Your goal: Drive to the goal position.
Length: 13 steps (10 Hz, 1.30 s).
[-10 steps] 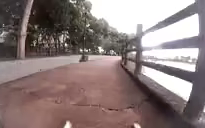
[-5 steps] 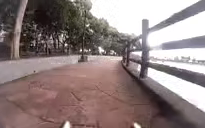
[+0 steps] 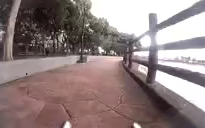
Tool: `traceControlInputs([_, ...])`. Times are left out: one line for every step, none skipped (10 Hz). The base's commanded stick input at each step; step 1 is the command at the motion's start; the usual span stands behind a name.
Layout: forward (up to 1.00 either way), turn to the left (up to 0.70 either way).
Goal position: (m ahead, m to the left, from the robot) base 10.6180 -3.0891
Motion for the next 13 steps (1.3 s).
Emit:
traceControlInputs([0.70, 0.00])
traceControlInputs([0.70, 0.00])
traceControlInputs([0.70, 0.00])
traceControlInputs([0.70, 0.00])
traceControlInputs([0.70, 0.00])
traceControlInputs([0.70, 0.00])
traceControlInputs([0.70, 0.00])
traceControlInputs([0.70, 0.00])
traceControlInputs([0.70, 0.00])
traceControlInputs([0.70, 0.00])
traceControlInputs([0.70, 0.00])
traceControlInputs([0.70, 0.00])
traceControlInputs([0.70, 0.00])
